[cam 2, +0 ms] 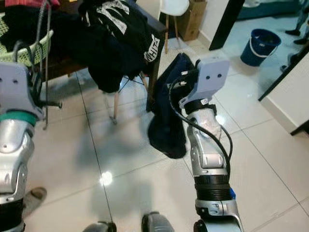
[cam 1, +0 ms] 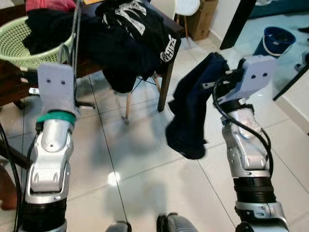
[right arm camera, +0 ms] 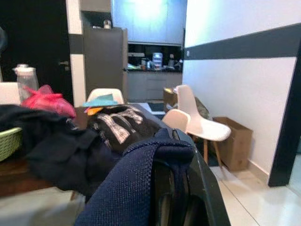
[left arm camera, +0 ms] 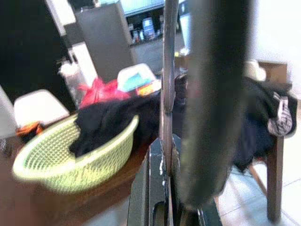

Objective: Hang hanger

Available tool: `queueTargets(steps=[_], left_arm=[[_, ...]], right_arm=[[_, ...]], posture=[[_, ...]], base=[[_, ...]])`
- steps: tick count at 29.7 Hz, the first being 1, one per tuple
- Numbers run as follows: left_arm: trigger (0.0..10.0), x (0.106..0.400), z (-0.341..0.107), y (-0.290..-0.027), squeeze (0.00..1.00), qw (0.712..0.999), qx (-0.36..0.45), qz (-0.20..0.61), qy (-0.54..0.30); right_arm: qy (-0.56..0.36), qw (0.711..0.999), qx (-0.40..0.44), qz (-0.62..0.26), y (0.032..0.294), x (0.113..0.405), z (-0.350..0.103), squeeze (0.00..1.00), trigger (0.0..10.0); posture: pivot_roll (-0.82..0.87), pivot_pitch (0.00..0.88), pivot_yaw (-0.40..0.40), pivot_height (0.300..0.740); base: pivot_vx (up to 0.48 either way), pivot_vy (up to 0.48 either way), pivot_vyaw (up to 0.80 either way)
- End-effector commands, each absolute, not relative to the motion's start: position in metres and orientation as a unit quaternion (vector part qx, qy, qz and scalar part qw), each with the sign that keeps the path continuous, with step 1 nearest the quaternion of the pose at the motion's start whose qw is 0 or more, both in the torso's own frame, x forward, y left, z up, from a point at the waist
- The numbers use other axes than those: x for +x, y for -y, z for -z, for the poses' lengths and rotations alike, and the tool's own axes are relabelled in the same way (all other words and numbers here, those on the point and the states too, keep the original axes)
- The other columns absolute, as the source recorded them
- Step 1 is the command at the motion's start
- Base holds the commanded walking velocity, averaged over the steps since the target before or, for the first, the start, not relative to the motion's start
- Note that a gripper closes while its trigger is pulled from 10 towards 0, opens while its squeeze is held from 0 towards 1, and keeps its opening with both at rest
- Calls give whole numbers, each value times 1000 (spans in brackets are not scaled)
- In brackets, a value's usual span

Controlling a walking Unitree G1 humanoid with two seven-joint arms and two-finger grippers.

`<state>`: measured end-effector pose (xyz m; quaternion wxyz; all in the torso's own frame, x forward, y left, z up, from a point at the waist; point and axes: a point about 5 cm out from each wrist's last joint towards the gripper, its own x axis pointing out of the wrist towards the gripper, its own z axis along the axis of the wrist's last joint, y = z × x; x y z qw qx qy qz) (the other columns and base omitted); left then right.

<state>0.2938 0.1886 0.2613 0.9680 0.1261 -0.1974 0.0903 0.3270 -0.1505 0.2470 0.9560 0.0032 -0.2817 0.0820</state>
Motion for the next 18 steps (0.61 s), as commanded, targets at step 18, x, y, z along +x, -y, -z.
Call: queueTargets(steps=[18], left_arm=[[10000,292,-280,-186,0,961,140,-78,227]], right_arm=[[309,949,45,-41,160,325,-260,0,10000]], posture=[[65,25,39,740]], base=[[476,0,-387]])
